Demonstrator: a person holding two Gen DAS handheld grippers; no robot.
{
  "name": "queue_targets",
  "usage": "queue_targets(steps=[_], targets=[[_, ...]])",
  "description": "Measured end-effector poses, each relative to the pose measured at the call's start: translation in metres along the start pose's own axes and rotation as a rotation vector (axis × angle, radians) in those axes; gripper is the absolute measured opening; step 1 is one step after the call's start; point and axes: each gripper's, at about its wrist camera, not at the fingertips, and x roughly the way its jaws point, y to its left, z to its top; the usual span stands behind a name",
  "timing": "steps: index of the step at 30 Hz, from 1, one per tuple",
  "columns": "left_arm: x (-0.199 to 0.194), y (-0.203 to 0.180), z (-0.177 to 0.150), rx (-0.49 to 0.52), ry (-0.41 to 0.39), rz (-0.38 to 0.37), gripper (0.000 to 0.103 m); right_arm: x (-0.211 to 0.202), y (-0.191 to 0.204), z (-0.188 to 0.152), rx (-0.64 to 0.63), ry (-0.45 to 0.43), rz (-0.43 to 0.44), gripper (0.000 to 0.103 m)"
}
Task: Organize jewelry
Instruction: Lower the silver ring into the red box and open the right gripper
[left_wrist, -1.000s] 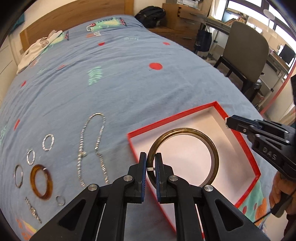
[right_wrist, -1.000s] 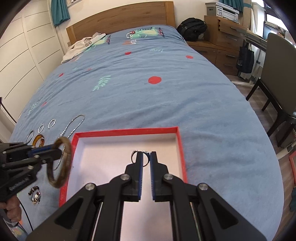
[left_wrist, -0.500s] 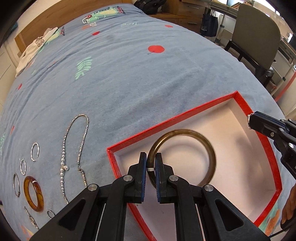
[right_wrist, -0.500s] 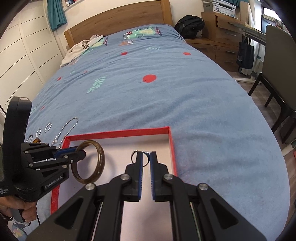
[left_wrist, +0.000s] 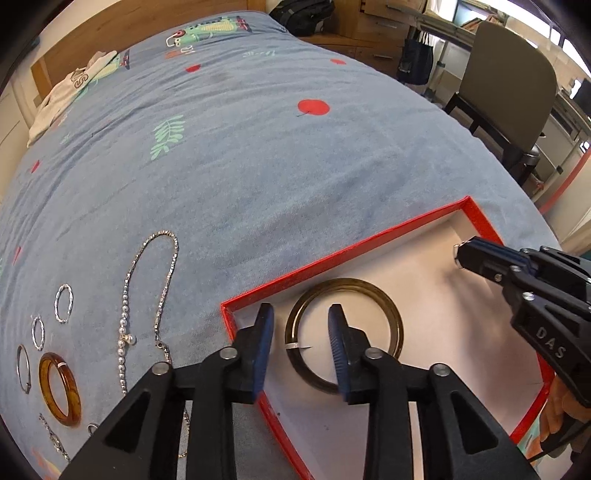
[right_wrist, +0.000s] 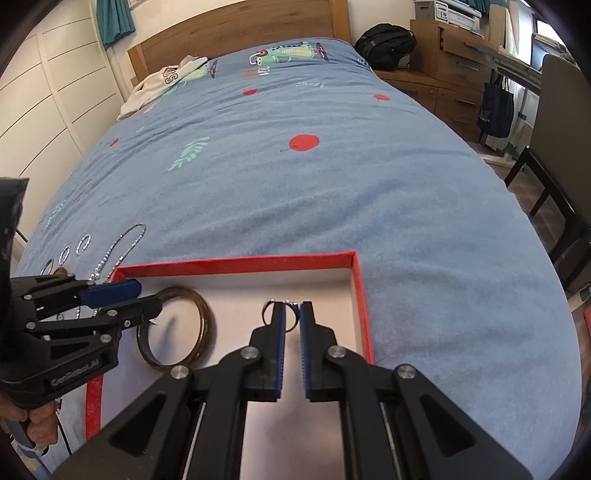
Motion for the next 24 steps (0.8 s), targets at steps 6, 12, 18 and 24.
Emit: queue_targets(steps=[6,12,18,24], targets=[[-0.017,-0.001,0.002,-0.001,-0.052,-0.017,0.044,-0.008,0.002,-0.001,0.002,-0.005,-0.01,0.008],[-0.054,0.011,-0.001,-0.029,-0.112,-0.01,0.053,-0.032,0.006,0.002,-0.005,-0.03,-0.029,0.009],[-0.096,0.037,-0.024,-0.054,-0.147,0.05,0.053,-0.056,0.01,0.006,0.001,-0.052,-0.045,0.009],[-0.12,0.074,-0.063,-0.103,-0.141,0.106,0.053,-0.019,0.024,0.0,-0.016,0.024,-0.057,0.009]])
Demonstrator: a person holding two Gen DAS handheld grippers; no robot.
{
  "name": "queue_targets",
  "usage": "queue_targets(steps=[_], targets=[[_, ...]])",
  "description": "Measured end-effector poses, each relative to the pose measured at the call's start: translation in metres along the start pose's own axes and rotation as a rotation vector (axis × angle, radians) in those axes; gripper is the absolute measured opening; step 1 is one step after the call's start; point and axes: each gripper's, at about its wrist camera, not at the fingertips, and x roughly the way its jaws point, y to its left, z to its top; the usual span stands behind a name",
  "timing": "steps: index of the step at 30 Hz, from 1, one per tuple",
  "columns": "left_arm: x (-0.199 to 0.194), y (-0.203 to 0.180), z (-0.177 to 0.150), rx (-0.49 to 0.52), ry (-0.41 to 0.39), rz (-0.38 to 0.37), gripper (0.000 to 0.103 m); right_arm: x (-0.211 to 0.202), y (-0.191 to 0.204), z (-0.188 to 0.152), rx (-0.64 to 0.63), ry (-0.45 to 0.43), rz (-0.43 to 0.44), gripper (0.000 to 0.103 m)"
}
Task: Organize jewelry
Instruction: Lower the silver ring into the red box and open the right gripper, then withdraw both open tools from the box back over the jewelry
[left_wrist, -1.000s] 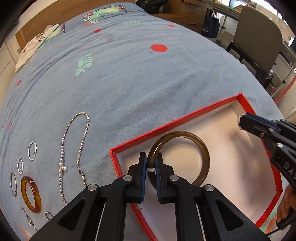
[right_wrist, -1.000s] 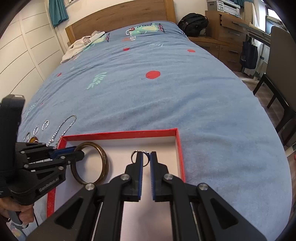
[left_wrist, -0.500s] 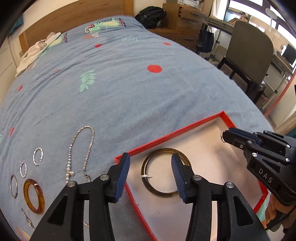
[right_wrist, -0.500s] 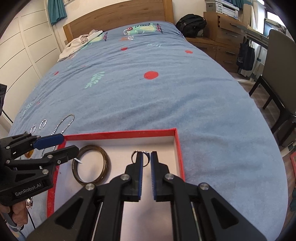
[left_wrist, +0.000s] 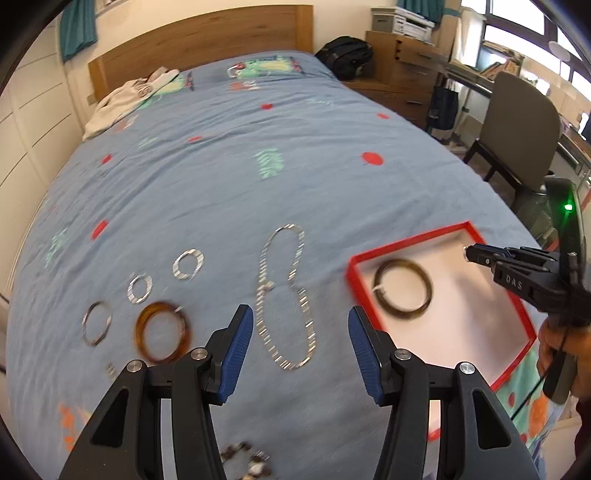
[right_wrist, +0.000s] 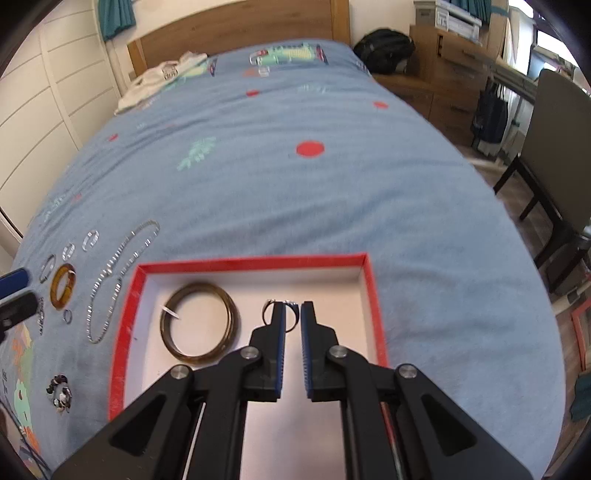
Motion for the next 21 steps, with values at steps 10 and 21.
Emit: queue_targets(steps=[10,21], targets=[[-0.005,0.051,-0.026,-0.091,0.032,0.051,0.053,0.008,-0.016,0.003,0.105,0.039,0.005,0.052],[0.002,0.052,-0.03,-0.114,0.052,0.041,0.054,-0.009,-0.024,0.005,0.028,-0.009,-0.12,0.061]])
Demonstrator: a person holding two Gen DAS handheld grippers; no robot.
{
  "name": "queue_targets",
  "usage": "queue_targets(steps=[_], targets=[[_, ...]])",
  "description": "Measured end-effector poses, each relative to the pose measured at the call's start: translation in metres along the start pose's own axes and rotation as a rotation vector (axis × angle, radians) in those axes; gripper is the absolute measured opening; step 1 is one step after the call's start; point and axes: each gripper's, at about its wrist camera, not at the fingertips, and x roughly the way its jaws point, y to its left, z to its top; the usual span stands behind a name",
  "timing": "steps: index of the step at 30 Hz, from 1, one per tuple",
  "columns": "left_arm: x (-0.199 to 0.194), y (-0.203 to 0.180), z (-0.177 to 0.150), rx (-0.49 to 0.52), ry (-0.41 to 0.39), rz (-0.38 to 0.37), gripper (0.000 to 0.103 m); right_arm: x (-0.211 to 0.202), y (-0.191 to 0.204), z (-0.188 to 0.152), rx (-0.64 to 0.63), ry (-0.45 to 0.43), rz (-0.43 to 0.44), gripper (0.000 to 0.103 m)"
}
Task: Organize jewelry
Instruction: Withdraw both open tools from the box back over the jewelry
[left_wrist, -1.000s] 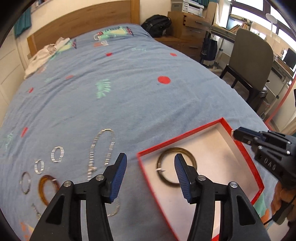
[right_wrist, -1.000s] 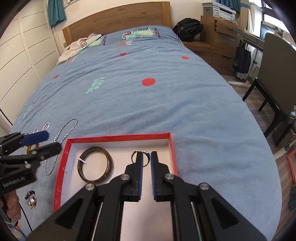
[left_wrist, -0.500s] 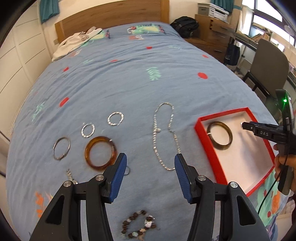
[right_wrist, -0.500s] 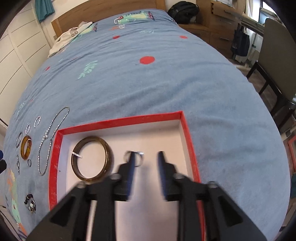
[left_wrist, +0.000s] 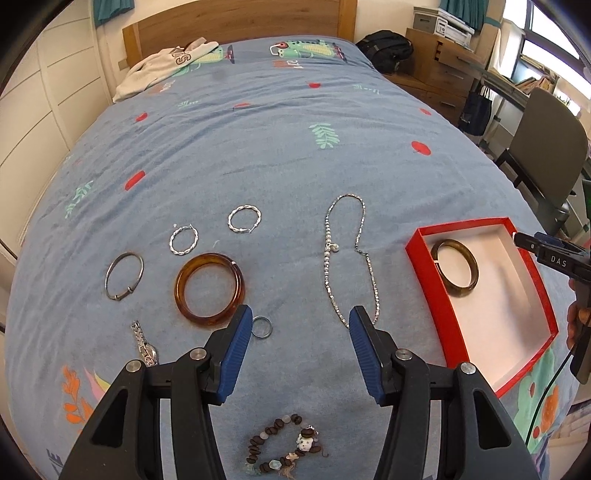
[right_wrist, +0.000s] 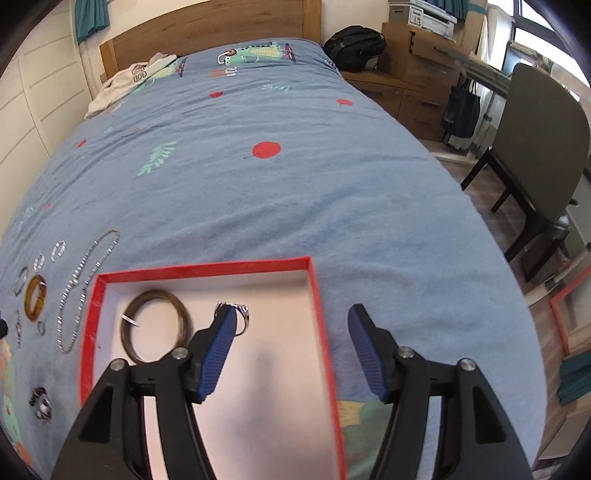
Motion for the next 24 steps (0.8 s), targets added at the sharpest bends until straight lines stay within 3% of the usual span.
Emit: queue_targets(steps=[16,24], targets=[[0.003,-0.008,0.0,0.014,0.009,-0.005,0.055,0.021,-0.037,-0.02,0.061,0.095,-0.024,0.061],[-0.001,-0.014,0.001,0.01,0.002,-0.008,0.055,0.0,-0.059,-0.016,0.113,0.079,0.016,0.061]])
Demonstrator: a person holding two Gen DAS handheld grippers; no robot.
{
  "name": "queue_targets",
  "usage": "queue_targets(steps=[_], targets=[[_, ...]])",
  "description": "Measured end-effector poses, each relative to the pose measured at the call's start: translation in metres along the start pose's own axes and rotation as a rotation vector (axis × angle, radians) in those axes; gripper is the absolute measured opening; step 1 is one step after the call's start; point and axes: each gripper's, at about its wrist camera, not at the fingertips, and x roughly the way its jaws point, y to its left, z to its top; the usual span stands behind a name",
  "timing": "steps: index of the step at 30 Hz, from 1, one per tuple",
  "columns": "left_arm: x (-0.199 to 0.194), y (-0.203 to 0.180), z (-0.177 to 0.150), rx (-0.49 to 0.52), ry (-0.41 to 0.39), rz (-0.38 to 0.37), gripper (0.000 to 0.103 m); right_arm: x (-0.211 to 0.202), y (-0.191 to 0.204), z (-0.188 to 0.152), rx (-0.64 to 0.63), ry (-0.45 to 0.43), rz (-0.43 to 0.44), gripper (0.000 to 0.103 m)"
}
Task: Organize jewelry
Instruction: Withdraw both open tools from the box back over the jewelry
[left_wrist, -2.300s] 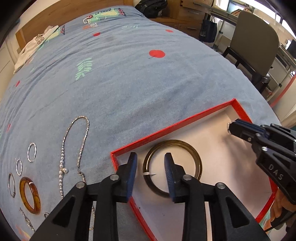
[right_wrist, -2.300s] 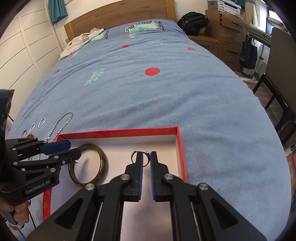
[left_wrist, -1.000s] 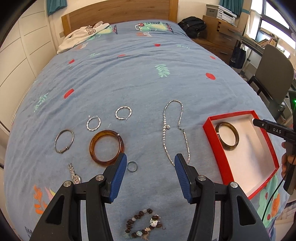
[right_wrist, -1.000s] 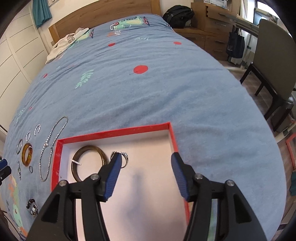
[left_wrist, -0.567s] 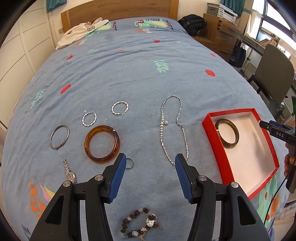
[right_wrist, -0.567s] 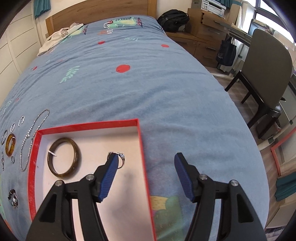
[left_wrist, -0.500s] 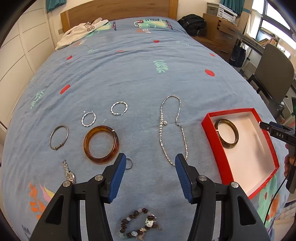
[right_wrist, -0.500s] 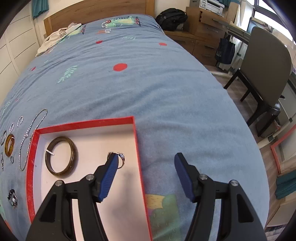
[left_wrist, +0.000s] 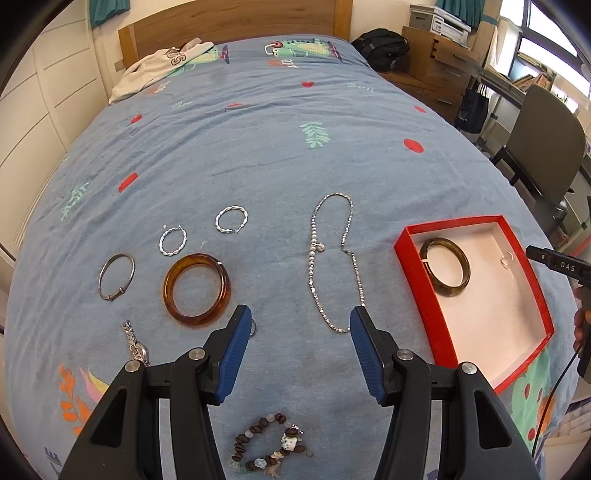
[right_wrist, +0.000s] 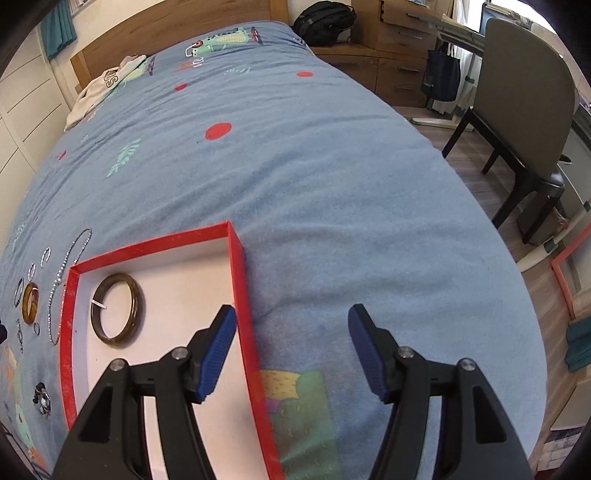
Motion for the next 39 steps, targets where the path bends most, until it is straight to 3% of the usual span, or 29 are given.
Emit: queue_targets(steps=[11,27,39], targets=[[-0.024,0.0,-0.003,0.01,-0.024,-0.003,0.055,-0.031,0.018,-0.002,-0.022,-0.041,0.064,0.061],[-0.11,0.108,-0.071,-0.09,-0.092,0.122,0.055,-0.122,0.13,-0.054,-0.151,-0.128,0.245,0.061],[-0.12,0.174,-0.117,-0.197,-0.091,0.165,0.055,-0.141,0.201,-0.095,-0.246,-0.124,0.315,0.061]])
